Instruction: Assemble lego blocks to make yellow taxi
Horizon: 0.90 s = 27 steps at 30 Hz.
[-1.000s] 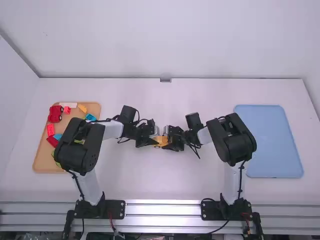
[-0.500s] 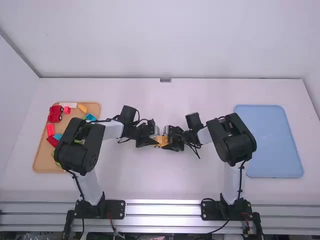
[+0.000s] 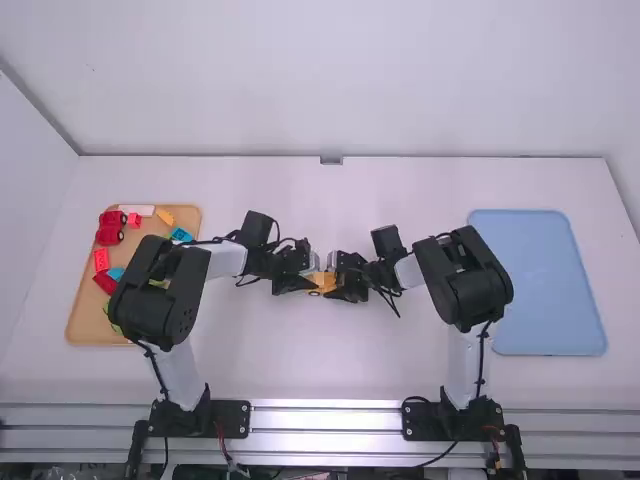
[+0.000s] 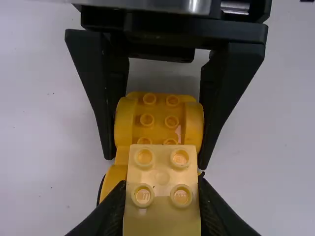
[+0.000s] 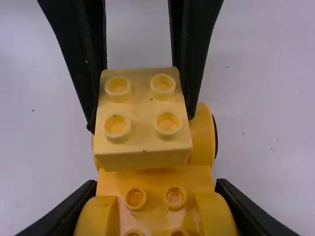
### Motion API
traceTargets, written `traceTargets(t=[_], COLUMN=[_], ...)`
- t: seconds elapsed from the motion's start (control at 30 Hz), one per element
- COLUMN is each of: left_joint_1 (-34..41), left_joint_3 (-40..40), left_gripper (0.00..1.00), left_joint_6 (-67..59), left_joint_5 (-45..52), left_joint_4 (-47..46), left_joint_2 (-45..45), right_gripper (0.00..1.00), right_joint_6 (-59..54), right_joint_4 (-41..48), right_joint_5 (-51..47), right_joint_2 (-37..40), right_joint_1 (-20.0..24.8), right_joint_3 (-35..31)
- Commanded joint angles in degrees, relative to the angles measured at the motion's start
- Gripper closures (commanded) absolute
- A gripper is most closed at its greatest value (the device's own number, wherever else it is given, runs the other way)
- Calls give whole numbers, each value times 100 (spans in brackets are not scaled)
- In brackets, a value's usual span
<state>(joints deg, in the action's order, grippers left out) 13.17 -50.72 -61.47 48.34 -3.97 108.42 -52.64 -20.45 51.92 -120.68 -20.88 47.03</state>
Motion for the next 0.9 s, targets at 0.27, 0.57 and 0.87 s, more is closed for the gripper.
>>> traceTargets(t=[0.27, 0.57, 0.87], left_joint_1=[-4, 26, 11], left_joint_3=[17, 17, 17], left_gripper=[83, 73, 79], left_joint_6=[-94, -133, -131], left_joint_5=[-341, -293, -278], left_joint_4=[46, 103, -131], left_joint_2=[44, 44, 44], right_gripper=[52, 52, 52], right_joint_6=[33, 33, 33], right_joint_4=[138, 138, 133], right_joint_5=[-184, -188, -186], right_joint_2=[-83, -83, -83], right_joint_1=[-57, -57, -55], right_joint_3=[-87, -87, -87])
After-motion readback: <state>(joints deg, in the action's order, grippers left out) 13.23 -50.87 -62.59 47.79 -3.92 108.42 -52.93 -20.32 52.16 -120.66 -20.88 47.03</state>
